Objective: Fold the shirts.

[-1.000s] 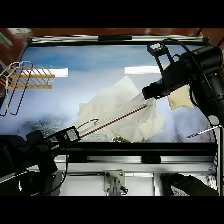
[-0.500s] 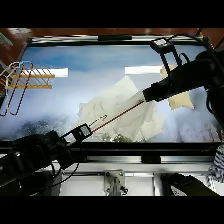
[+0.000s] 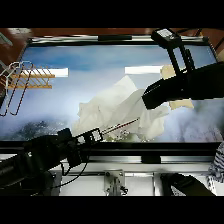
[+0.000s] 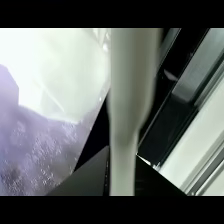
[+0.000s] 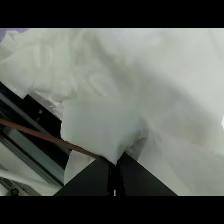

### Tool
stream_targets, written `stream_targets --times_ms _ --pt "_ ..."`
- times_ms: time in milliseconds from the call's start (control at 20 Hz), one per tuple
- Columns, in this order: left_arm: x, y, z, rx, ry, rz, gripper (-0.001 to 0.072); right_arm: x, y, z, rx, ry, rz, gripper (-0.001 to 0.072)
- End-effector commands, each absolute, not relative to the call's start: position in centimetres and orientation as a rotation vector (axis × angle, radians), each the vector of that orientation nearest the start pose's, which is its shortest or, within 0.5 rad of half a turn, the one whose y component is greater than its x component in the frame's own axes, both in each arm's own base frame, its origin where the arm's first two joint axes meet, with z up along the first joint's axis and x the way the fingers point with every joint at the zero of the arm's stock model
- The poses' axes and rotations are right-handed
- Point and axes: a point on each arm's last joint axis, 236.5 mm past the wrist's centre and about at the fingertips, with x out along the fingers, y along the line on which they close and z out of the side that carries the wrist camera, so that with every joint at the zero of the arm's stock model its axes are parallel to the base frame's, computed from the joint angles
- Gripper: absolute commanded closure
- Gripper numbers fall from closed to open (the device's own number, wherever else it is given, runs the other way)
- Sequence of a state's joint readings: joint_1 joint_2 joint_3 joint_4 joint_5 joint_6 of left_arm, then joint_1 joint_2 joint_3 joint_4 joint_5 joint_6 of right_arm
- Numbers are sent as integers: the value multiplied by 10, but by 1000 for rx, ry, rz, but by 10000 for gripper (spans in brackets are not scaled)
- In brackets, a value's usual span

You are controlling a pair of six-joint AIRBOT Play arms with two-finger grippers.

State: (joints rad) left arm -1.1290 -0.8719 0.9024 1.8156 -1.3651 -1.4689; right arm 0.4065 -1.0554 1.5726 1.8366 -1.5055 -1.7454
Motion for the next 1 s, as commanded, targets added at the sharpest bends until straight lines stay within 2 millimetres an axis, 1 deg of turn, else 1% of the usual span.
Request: stream_targets --times_ms 0,150,250,300,350,400,450,500,550,600,750,850,950 --pt "169 -235 50 995 901 -907 669 282 201 227 -212 935 753 659" --pt "173 -249 45 980 879 -916 669 273 207 232 -200 931 794 659" --pt "174 -255 32 970 916 -908 669 267 208 239 -191 910 807 660" --pt "175 -260 24 931 946 -897 669 264 206 243 -191 898 807 659" --pt "180 -267 20 846 967 -863 669 259 204 247 -191 890 807 660" --pt "189 -278 23 731 957 -826 669 254 202 249 -185 897 802 659" --pt "198 -289 29 638 924 -808 669 246 198 247 -188 922 804 659" --pt "204 -295 34 584 904 -797 669 238 195 243 -193 963 807 659" --pt "206 -296 33 570 905 -795 669 230 193 239 -198 997 815 659" --pt "203 -297 30 590 912 -812 669 225 194 238 -197 1014 829 659" --pt "180 -311 20 647 926 -926 669 229 198 239 -184 1000 837 659" --pt "175 -316 17 659 926 -942 669 228 202 237 -167 1019 847 660" --pt "176 -319 16 649 919 -944 669 223 212 239 -137 1028 890 659"
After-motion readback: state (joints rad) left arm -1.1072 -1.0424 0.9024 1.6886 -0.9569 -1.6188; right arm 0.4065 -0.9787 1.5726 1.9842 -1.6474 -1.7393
